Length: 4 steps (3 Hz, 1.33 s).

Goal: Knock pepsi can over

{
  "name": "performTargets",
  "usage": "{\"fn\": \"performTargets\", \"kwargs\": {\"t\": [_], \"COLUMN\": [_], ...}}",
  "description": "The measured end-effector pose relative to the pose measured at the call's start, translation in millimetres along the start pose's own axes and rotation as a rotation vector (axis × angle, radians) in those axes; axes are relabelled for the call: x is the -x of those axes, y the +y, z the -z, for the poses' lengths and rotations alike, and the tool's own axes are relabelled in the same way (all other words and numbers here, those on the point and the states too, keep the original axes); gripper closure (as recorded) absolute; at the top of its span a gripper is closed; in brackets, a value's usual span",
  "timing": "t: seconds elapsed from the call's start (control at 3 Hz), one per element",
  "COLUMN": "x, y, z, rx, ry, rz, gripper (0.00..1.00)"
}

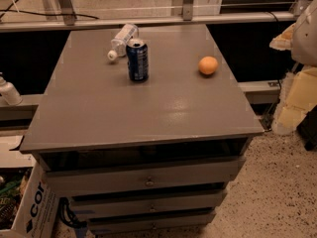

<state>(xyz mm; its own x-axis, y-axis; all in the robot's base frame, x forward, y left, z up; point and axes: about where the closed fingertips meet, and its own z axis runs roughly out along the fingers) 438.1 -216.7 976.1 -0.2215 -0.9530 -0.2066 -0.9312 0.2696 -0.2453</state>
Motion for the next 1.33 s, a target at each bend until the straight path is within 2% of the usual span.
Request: {"fn": "performTargets", "kwargs": {"t": [0.67, 1.0, 1.33], "x": [3, 14, 33], "y": [2, 5, -2], "z": [-3, -21, -50], "rx": [-0.017, -0.021, -0.012], "ry": [-0.025, -0.093, -0.182], "rz": [0.015, 0.026, 0.011], "gripper": [0.00, 0.00, 0.00]}}
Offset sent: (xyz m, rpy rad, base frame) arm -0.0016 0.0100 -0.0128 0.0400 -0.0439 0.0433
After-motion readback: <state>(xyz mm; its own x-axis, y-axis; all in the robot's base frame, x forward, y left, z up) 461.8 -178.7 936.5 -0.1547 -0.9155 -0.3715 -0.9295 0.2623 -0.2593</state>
